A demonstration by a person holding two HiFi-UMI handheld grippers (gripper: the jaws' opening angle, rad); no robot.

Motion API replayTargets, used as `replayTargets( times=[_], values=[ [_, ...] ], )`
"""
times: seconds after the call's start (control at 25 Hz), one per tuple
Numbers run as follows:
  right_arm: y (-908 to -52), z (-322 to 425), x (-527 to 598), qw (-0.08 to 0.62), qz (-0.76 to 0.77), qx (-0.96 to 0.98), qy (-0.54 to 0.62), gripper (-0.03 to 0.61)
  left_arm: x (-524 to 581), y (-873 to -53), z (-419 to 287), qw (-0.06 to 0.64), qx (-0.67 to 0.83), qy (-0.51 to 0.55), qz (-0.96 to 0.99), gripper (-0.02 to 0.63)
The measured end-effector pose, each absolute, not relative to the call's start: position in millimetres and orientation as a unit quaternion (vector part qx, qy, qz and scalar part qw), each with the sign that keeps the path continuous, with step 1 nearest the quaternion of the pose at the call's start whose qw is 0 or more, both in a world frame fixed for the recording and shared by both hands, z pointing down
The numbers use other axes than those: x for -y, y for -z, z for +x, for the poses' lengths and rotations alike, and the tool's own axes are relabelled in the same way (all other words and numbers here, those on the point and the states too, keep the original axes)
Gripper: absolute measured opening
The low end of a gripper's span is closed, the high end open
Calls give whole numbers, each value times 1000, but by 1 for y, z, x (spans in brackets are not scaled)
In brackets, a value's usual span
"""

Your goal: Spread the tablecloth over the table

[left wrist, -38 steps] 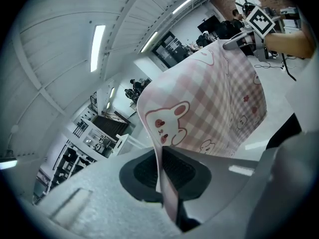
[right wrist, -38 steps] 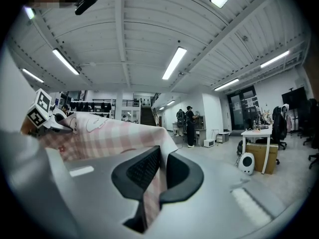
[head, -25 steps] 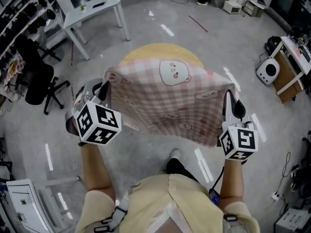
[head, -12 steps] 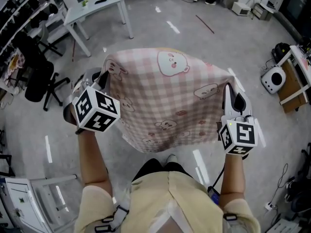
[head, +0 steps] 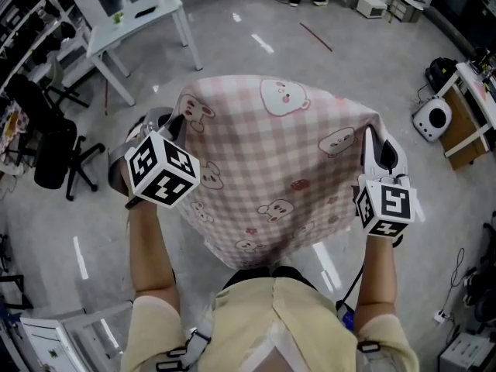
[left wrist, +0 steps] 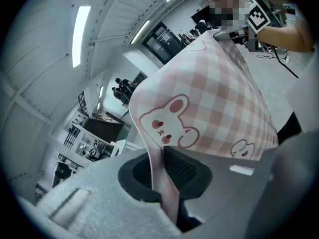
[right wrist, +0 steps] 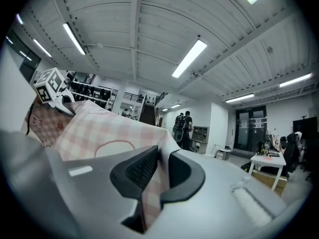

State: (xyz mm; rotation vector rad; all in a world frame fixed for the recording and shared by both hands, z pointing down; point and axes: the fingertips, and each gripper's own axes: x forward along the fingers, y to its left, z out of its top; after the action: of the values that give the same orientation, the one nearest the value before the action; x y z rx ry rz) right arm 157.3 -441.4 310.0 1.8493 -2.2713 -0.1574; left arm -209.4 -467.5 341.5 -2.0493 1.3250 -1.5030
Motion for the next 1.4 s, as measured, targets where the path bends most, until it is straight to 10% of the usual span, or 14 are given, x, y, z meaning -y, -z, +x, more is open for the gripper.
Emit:
replayTargets(
  times=[1.4],
  values=[
    [-497, 156, 506, 186, 584, 789, -41, 49, 552, -539, -208, 59, -341, 608, -714, 37]
  ],
)
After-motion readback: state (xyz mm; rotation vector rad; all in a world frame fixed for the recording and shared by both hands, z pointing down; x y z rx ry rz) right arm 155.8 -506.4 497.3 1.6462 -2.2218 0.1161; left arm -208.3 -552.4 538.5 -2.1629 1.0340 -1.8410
